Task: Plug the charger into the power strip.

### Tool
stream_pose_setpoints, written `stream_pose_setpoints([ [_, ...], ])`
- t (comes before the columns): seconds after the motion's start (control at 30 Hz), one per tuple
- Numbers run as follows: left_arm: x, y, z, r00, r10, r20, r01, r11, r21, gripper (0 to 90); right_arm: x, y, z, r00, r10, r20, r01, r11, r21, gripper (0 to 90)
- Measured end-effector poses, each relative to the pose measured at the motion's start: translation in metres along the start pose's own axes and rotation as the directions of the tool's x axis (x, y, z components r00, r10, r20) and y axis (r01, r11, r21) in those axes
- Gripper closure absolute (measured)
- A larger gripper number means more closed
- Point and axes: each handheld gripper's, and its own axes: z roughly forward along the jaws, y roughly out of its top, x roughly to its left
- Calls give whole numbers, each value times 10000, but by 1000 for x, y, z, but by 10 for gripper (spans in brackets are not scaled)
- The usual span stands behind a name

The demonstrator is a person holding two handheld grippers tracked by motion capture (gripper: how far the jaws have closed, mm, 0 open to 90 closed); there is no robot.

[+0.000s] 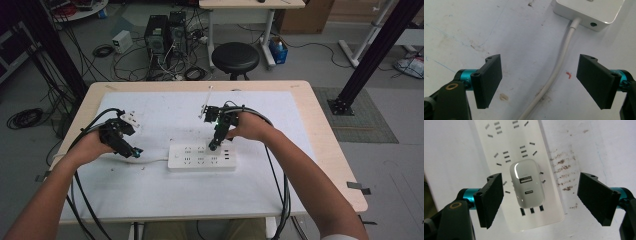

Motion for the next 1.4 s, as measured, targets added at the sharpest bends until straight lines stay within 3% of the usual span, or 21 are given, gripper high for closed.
stream_pose_setpoints([
  [0.03, 0, -1, 0, 10000, -25, 4, 25, 10000, -51, 206, -1, -1, -2, 10000, 77, 7, -77, 9999, -105, 168],
  [0.1, 1, -2, 0, 10000, -39, 9, 39, 10000, -41, 206, -5, -4, -9, 9972, 694, 286, -686, 9972, -307, 136],
  [0.2, 0, -2, 0, 10000, -42, 35, 42, 10000, -45, 206, -9, -9, -18, 9971, 749, 150, -737, 9948, -709, 121],
  [0.33, -1, -2, 0, 10000, 7, 69, -7, 10000, -31, 207, -10, -16, -24, 9927, 1061, 566, -1028, 9930, -589, 104],
  [0.37, -2, -2, 0, 10000, 2, 62, -1, 10000, -67, 206, -10, -17, -25, 9935, 1011, 522, -983, 9936, -550, 3],
  [0.4, -2, -2, 0, 10000, 13, 62, -13, 10000, -44, 206, -11, -21, -27, 9956, 765, 534, -734, 9956, -578, 5],
  [0.47, -3, -1, 0, 10000, 43, 73, -43, 10000, -78, 207, -12, -25, -33, 9901, 1124, 845, -1057, 9912, -802, 5],
  [0.57, -4, -1, -1, 9999, 85, 93, -84, 9999, -126, 206, -13, -31, -42, 9864, 1399, 865, -1308, 9861, -1026, 6],
  [0.77, -6, 0, -2, 9998, 149, 108, -148, 9998, -119, 206, -6, -53, -61, 9766, 1685, 1333, -1501, 9791, -1375, 6],
  [0.97, -11, -2, -6, 9999, 64, 91, -63, 9999, -100, 206, 2, -93, -83, 9508, 2502, 1829, -2169, 9587, -1838, 6],
  [1.13, -13, -5, -12, 10000, 55, -24, -55, 9998, -167, 206, 12, -122, -88, 9293, 2965, 2202, -2610, 9491, -1762, 6],
  [1.2, -15, -5, -14, 9999, 8, -114, -10, 9998, -186, 206, 16, -131, -88, 9136, 3204, 2503, -2847, 9437, -1686, 6],
  [1.4, -18, -5, -19, 9998, 30, -214, -34, 9999, -156, 206, 23, -147, -88, 9006, 3393, 2716, -2991, 9373, -1791, 6],
])
